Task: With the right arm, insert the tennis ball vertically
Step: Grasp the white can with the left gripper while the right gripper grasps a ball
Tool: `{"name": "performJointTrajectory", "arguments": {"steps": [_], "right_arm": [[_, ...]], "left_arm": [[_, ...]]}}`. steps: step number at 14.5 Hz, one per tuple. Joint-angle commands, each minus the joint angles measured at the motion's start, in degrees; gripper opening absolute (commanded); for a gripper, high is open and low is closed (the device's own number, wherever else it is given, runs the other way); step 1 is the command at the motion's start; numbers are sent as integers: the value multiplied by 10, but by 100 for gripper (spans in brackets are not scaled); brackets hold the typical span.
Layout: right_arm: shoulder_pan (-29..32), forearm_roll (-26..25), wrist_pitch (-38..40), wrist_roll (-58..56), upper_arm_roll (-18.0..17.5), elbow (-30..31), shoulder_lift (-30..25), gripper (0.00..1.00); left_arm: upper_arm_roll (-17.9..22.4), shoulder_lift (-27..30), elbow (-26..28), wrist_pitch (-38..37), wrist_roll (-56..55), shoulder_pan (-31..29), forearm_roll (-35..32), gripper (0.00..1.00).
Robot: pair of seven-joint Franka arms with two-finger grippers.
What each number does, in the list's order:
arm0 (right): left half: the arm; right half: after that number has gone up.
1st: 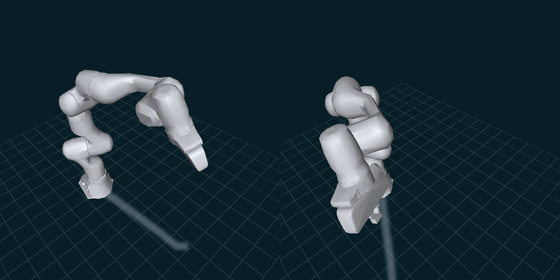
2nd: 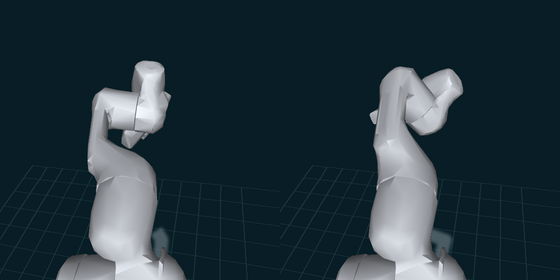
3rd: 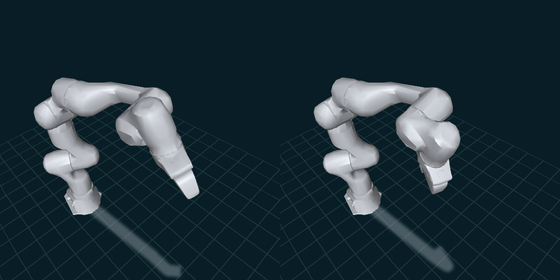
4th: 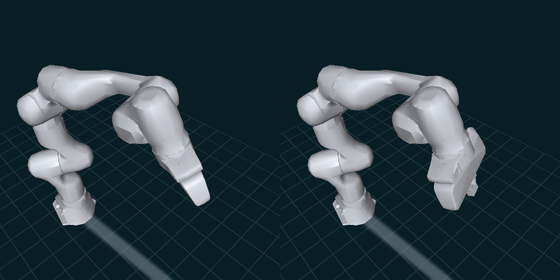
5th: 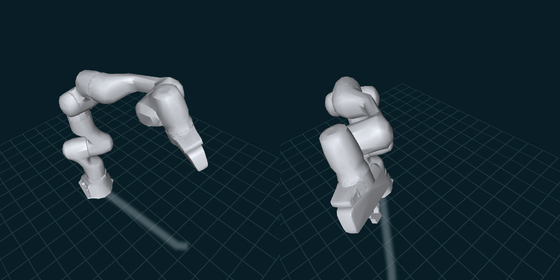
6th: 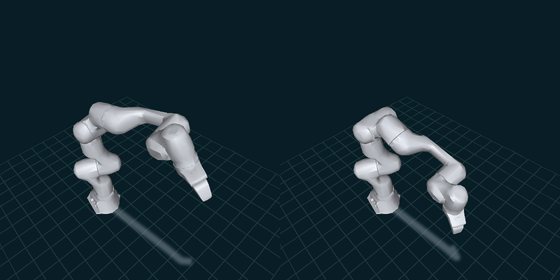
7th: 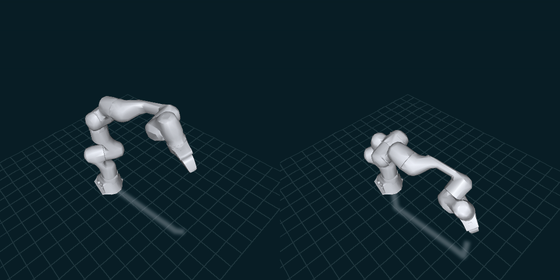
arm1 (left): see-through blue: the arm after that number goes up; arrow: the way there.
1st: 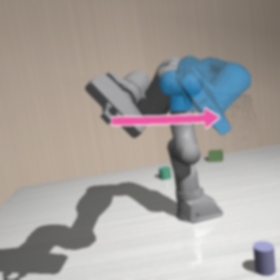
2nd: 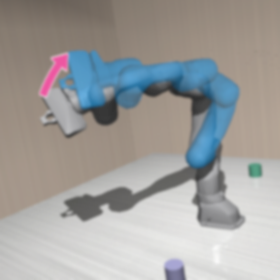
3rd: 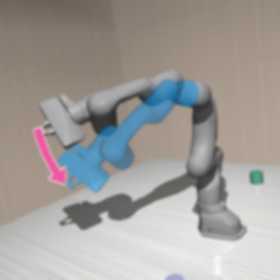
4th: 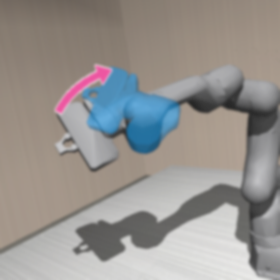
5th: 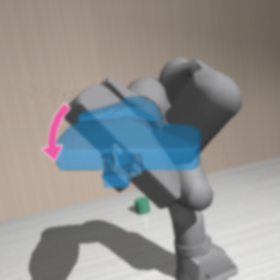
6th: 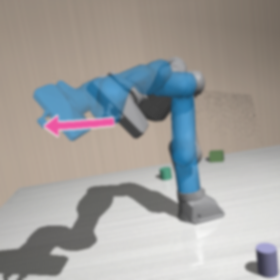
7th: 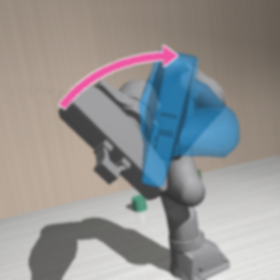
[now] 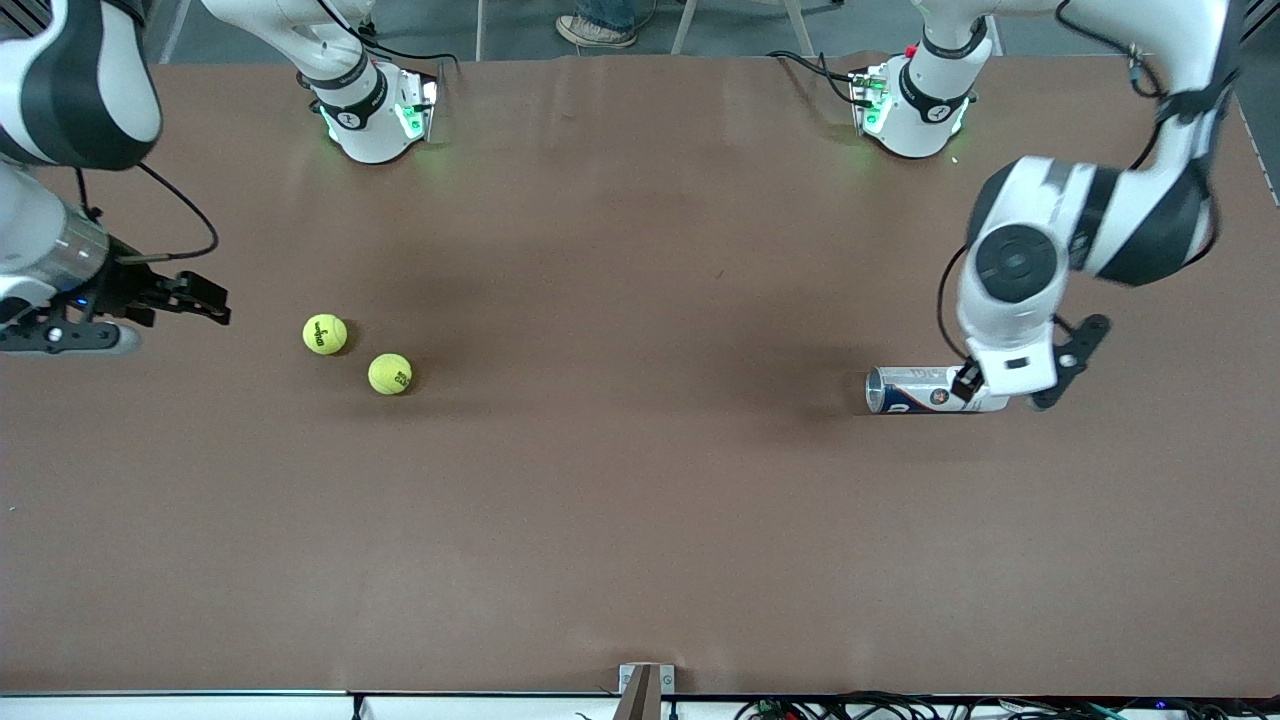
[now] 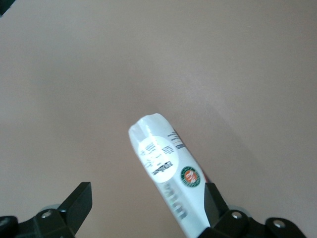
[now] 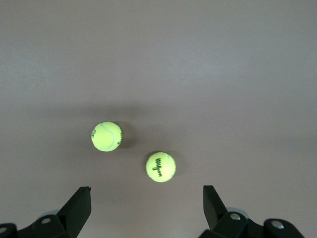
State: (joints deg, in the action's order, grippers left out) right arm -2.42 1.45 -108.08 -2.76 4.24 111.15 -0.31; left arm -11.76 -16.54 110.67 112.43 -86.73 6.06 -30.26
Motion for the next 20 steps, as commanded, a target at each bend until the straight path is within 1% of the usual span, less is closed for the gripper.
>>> {"name": "performJointTrajectory", "arguments": {"steps": [1, 3, 5, 6, 8, 11, 16, 20], "right_arm": [[-6, 19, -69, 6, -5, 73, -16, 100], [-12, 19, -127, 6, -5, 118, -14, 100], [-24, 20, -183, 6, -5, 154, -1, 100], [-30, 20, -204, 9, -5, 167, 13, 100], [-47, 20, -243, 27, -5, 178, 40, 100], [-75, 20, -286, 64, -5, 179, 85, 100], [-93, 20, -352, 69, -5, 179, 145, 100], [-100, 20, -374, 69, -6, 179, 173, 100]], "left_arm": [[1, -55, -12, 12, -127, 11, -53, 100], [1, -90, -20, 12, -203, 12, -88, 100], [2, -117, -40, 12, -256, 10, -92, 100], [2, -134, -59, 11, -277, 7, -91, 100], [2, -154, -77, 10, -321, 5, -88, 100], [5, -156, -77, 10, -349, 2, -82, 100], [6, -169, -63, 4, -373, 10, -84, 100], [7, -175, -45, 5, -397, 14, -93, 100]]}}
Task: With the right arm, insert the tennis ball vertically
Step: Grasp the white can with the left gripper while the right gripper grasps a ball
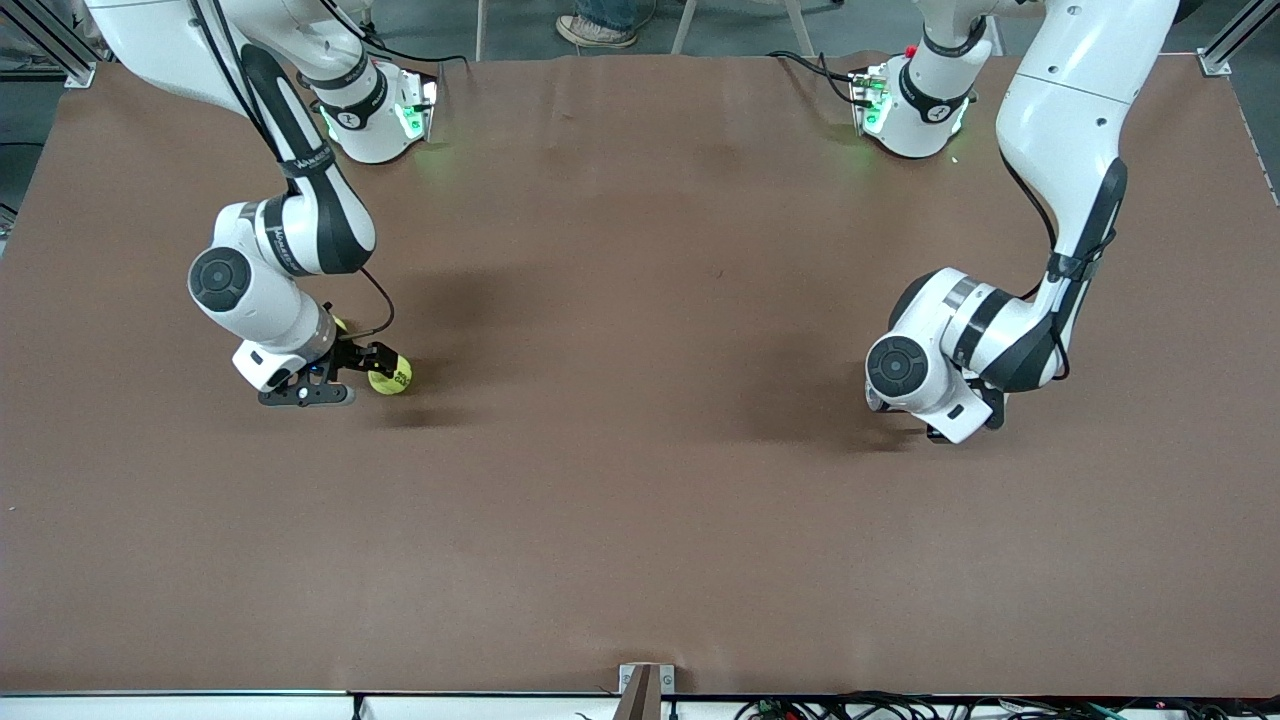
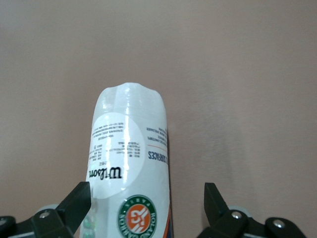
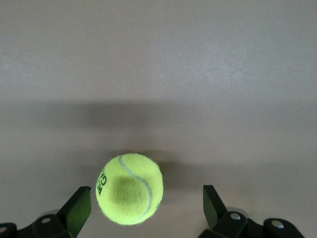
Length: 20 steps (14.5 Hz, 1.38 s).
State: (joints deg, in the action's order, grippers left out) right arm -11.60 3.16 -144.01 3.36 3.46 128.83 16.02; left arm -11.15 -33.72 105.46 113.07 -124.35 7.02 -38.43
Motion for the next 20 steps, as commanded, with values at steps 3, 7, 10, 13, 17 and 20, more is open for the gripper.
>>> {"name": "performJointTrajectory", "arguments": {"steps": [3, 7, 10, 13, 17, 20], "right_arm": [[-14, 3, -33, 9, 1, 2, 28, 100], [-25, 4, -50, 9, 1, 1, 46, 100], [-26, 4, -53, 12, 1, 1, 49, 100], [-27, 4, -53, 12, 1, 2, 54, 99], [-27, 3, -56, 11, 1, 2, 59, 61], [-27, 3, -53, 12, 1, 1, 59, 37]], "left_arm": [[1, -18, 7, -1, -48, 14, -28, 100], [1, -31, 7, -2, -70, 15, -48, 100], [3, -40, 8, -3, -72, 14, -57, 100], [3, -49, 8, -14, -83, 14, -67, 100], [3, -51, 7, -33, -93, 14, -67, 93], [1, -50, 5, -34, -96, 13, -67, 79]]}}
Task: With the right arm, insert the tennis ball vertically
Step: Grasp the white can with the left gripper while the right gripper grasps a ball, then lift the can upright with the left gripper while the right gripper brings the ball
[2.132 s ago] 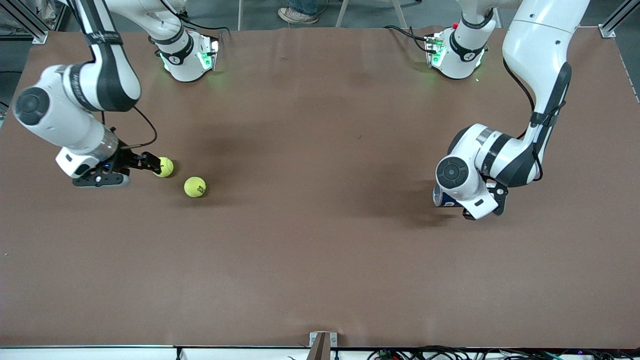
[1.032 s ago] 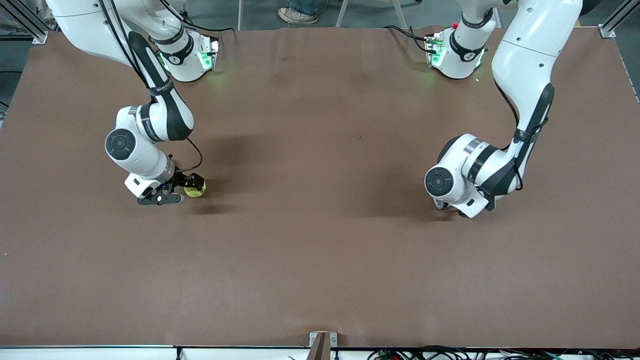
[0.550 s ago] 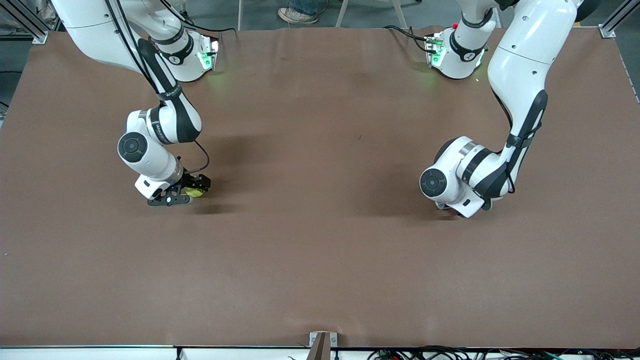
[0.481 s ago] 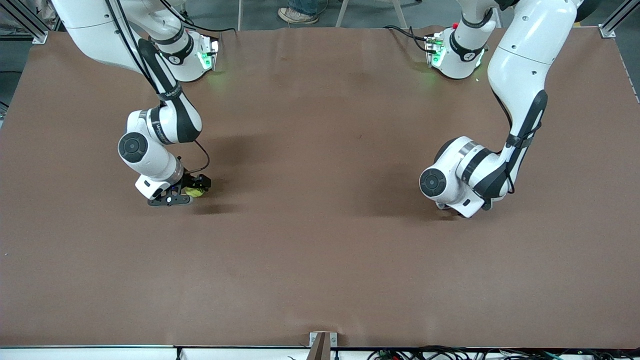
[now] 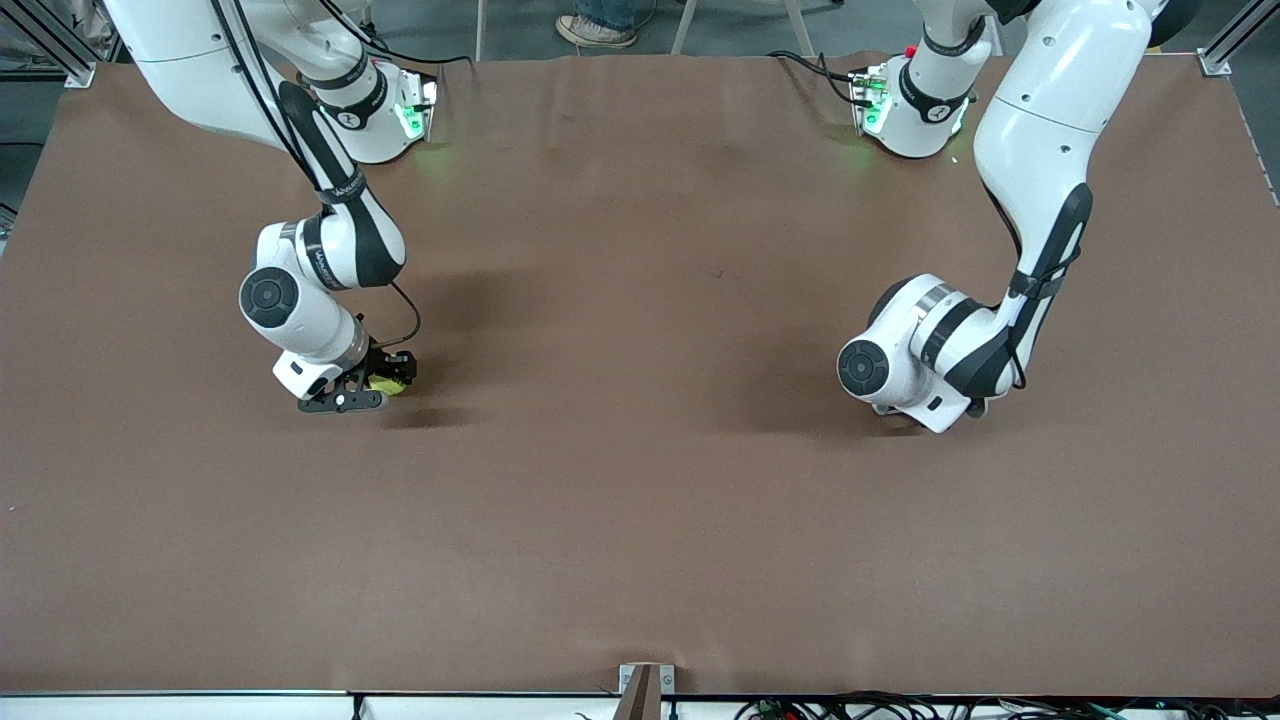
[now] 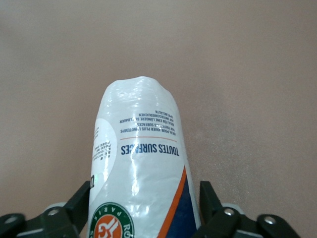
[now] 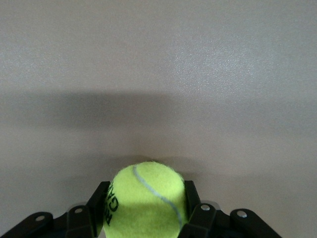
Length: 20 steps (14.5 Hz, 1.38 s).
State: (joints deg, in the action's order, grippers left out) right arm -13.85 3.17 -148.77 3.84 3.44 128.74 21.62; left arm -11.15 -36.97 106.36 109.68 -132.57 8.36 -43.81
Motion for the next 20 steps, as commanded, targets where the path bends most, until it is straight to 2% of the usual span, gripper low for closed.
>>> {"name": "performJointTrajectory", "arguments": {"steps": [1, 6, 9, 11, 15, 20], "right_arm": [[-5, 3, -1, 6, 2, 0, 2, 36], [-4, 3, 22, 6, 2, -40, -11, 35], [-3, 2, 143, 15, 3, -119, -15, 35], [-4, 2, 236, 34, 3, -187, -13, 35], [-3, -1, 340, 44, 3, -280, -11, 35], [-7, 0, 356, 91, 2, -310, -8, 35]], "left_arm": [[2, -18, -4, -2, -14, 2, -14, 75], [0, -17, -9, -3, -9, 5, -14, 73], [-4, -12, -11, -3, 8, 5, -11, 73], [-6, -11, -32, -3, 18, 5, -2, 73], [-36, -7, -78, -12, 56, 5, 64, 73], [-98, -7, -163, -13, 100, 4, 201, 73]]}}
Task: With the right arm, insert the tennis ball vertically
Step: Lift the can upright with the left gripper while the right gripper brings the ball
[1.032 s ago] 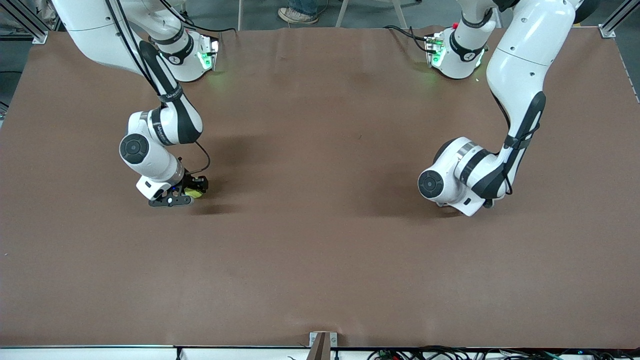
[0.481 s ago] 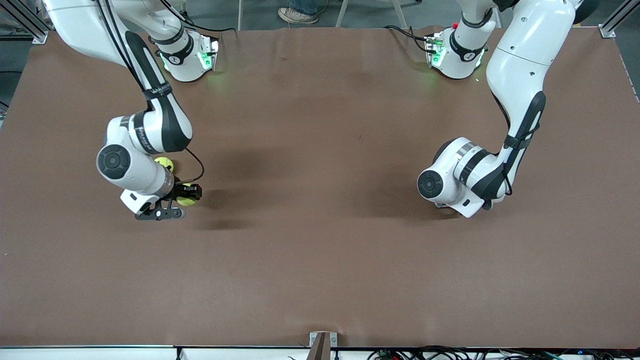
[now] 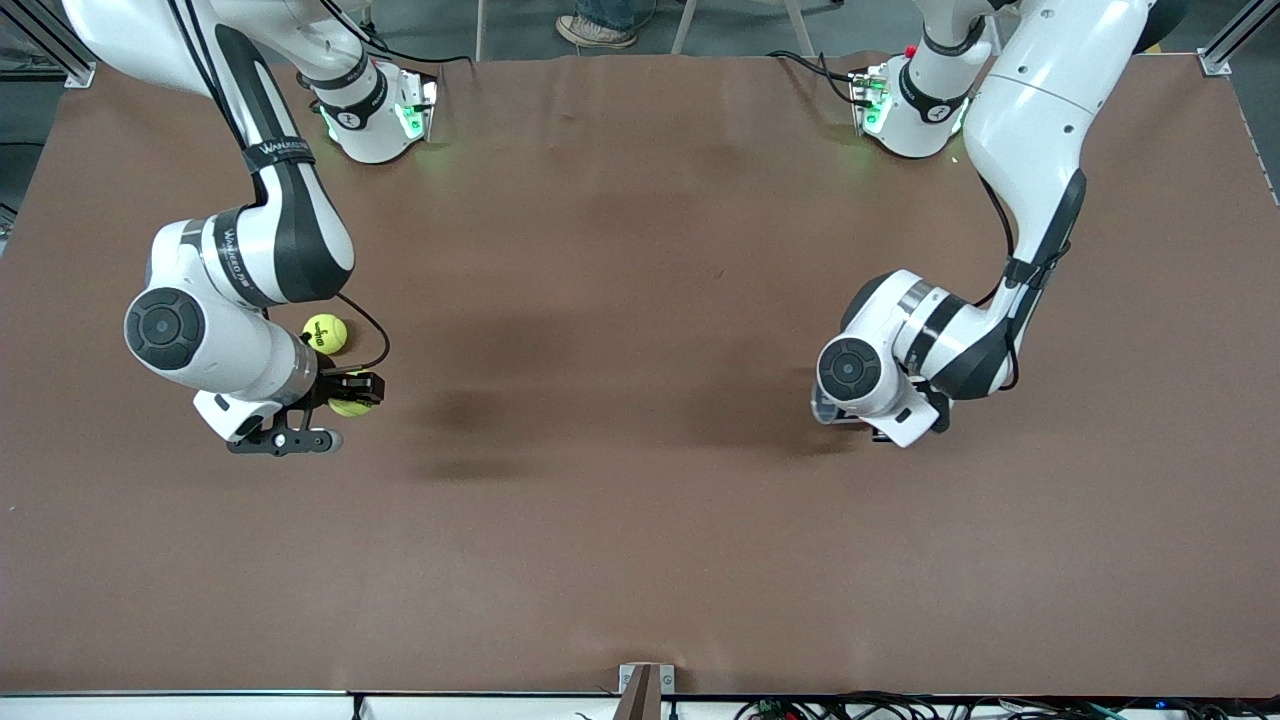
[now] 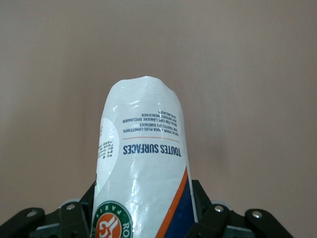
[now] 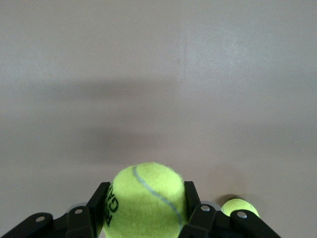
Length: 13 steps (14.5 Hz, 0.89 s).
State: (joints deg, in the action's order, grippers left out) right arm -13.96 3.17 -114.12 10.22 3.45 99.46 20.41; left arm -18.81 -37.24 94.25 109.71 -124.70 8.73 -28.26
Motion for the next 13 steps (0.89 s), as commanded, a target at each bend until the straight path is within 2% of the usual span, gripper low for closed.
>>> {"name": "performJointTrajectory", "arguments": {"steps": [1, 4, 6, 8, 10, 13], "right_arm": [[-5, 3, 10, 28, 1, -20, 4, 35], [-18, 3, 33, 55, 0, -44, 4, 35], [-40, 4, 64, 107, 0, -69, 4, 35], [-62, 42, 72, 166, -1, -86, 4, 35], [-77, 84, 72, 200, -1, -89, 4, 35], [-94, 127, 68, 261, -1, -112, 4, 35]], "left_arm": [[-30, -6, -59, -13, 26, 2, 72, 73], [-70, -12, -80, -1, 39, 4, 129, 73], [-77, -16, -96, 27, 52, 10, 192, 73], [-77, -18, -96, 77, 94, 19, 246, 74], [-77, -25, -95, 121, 143, 28, 336, 74], [-77, -31, -92, 186, 168, 43, 390, 74]]}}
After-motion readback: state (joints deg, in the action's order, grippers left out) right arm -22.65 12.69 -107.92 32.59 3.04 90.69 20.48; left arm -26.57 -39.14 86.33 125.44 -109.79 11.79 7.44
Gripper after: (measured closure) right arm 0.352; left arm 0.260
